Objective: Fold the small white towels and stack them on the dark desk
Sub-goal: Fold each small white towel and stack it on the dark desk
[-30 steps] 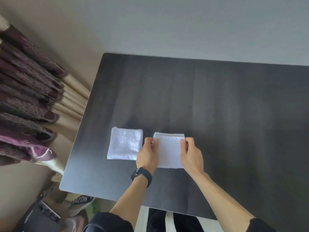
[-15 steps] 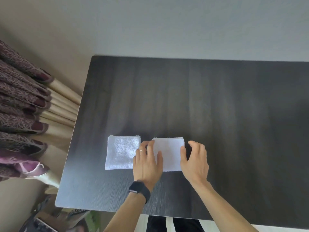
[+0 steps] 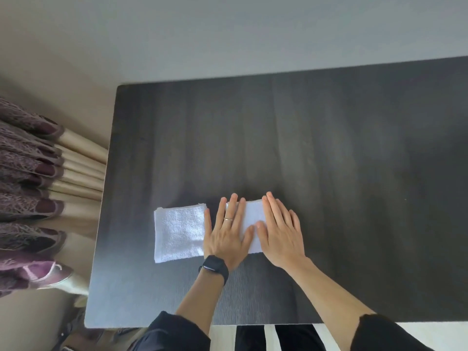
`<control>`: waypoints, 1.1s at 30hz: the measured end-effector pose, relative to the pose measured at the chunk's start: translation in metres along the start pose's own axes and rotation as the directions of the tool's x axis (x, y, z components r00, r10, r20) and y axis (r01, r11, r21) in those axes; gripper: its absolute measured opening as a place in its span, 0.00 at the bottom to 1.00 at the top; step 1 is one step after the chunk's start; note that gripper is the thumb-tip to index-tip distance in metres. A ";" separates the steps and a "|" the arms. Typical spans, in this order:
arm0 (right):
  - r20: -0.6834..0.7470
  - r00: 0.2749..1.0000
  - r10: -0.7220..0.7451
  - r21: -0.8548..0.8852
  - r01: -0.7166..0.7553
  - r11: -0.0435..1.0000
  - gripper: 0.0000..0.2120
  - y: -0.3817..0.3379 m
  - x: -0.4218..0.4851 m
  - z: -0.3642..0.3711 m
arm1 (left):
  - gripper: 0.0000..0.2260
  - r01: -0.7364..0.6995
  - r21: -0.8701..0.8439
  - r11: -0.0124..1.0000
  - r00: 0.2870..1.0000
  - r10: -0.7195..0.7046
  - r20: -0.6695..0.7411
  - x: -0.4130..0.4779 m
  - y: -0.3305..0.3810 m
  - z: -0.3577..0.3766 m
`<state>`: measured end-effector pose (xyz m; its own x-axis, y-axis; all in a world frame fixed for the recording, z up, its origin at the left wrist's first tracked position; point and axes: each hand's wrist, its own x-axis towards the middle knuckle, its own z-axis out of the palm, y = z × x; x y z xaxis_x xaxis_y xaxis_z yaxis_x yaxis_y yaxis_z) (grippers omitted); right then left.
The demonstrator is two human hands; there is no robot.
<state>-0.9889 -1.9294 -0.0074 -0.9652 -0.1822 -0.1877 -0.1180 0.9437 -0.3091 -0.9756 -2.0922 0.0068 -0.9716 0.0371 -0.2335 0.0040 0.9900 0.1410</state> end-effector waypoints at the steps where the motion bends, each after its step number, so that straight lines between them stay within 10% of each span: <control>1: 0.002 1.000 0.008 0.003 -0.008 1.000 0.28 -0.001 -0.001 0.000 | 0.30 -0.010 0.016 1.000 1.000 0.009 0.020 0.000 0.000 -0.002; 10: 0.108 0.994 -0.022 0.133 0.008 0.991 0.27 -0.003 -0.015 -0.055 | 0.28 -0.067 0.152 0.986 0.964 0.024 0.266 0.007 0.016 -0.056; 17: -0.115 0.956 0.269 0.314 -0.222 0.923 0.20 0.056 -0.118 -0.162 | 0.19 -0.311 0.115 0.943 0.903 0.256 0.346 0.014 0.093 -0.150; 24: -0.363 0.698 0.617 0.440 -0.455 0.774 0.17 0.153 -0.292 -0.268 | 0.16 -0.669 -0.101 0.736 0.707 0.673 0.217 -0.043 0.311 -0.203; 33: -0.649 0.154 0.745 0.506 -0.644 0.574 0.16 0.246 -0.605 -0.350 | 0.15 -0.964 -0.216 0.155 0.168 0.985 -0.042 -0.275 0.592 -0.207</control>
<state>-0.5151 -1.4904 0.3560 -0.3881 0.8541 0.3463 0.6715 0.5194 -0.5285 -0.7552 -1.5443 0.3539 -0.1691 0.9756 0.1399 0.8863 0.0885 0.4545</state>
